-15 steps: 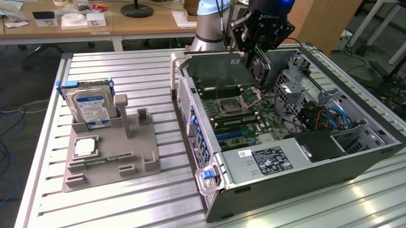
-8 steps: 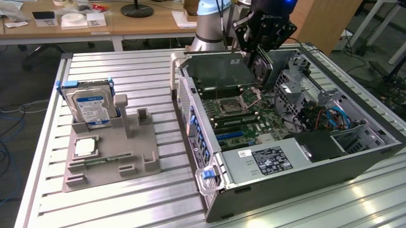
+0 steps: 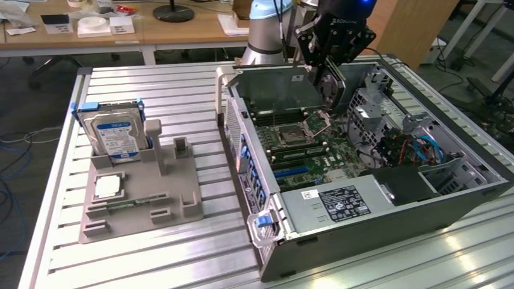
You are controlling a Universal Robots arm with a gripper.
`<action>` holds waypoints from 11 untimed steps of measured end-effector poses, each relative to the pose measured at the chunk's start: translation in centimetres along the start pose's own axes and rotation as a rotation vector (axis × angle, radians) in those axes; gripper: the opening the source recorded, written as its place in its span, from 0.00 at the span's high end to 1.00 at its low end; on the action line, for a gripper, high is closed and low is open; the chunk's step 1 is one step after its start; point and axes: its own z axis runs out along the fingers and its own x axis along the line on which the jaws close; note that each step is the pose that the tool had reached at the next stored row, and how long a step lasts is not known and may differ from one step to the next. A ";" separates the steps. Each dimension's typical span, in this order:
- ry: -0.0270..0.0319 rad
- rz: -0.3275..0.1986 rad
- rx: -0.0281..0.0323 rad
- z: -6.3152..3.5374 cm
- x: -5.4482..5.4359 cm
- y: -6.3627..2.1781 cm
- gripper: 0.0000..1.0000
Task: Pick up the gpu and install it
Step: 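Pick up the gpu and move the gpu toward the slot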
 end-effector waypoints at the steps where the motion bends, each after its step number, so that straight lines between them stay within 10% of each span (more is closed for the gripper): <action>1: 0.0000 0.000 -0.0001 0.00 0.0 0.00 0.72; 11: 0.0000 0.000 -0.0002 0.15 -2.8 0.06 0.72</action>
